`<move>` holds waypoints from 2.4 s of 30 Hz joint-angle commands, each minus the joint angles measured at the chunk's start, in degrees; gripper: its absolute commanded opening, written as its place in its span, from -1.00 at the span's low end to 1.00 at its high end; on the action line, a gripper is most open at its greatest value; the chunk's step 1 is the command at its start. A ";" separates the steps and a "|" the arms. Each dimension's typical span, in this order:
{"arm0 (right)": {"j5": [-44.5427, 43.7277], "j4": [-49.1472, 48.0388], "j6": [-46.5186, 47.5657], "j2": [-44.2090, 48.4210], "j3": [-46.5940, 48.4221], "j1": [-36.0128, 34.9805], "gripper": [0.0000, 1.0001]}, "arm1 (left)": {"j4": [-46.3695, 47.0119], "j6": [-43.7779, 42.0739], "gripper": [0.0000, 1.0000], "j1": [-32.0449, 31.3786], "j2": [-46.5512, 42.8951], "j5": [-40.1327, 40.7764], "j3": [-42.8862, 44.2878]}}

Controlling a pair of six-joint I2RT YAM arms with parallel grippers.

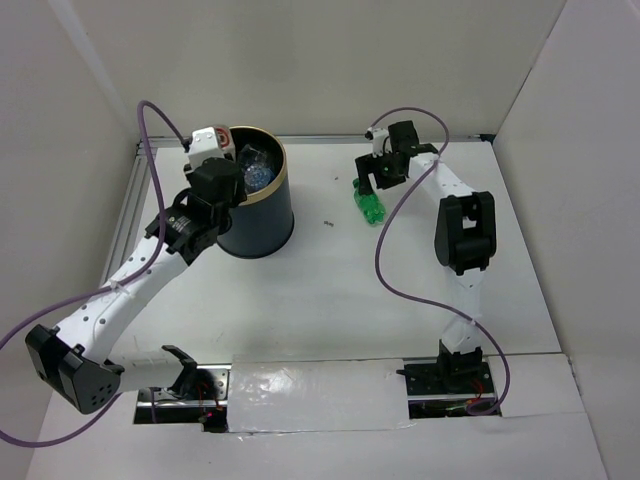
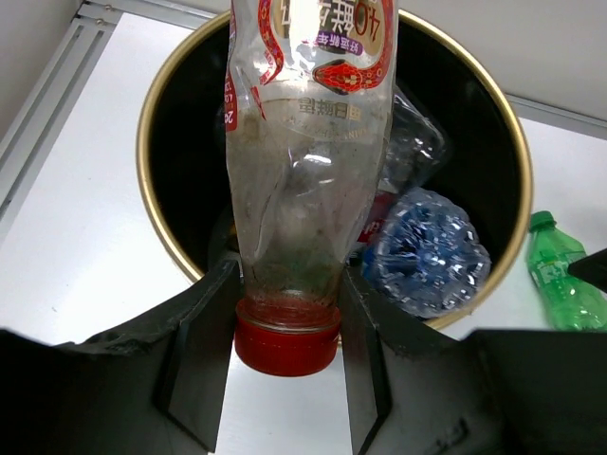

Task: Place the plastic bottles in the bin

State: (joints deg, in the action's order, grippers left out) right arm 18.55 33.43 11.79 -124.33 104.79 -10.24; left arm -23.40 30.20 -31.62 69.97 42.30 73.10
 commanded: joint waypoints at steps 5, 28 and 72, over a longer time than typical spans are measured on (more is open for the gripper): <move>-3.43 -2.67 -0.98 -1.61 3.05 -0.22 0.77 | 0.37 3.20 0.38 2.88 -0.54 -2.84 0.82; 2.10 5.41 3.93 -4.87 1.73 -2.68 -0.46 | 1.15 -5.15 0.99 1.56 -21.35 -16.88 -9.00; 2.63 -6.89 -0.01 9.11 16.87 -10.85 0.53 | -7.81 25.00 0.99 -5.39 -35.96 -21.65 -40.76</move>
State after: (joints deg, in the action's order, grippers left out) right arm 19.99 26.17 13.39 -117.16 122.45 -19.27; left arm -34.81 54.37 -36.69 33.39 21.69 32.47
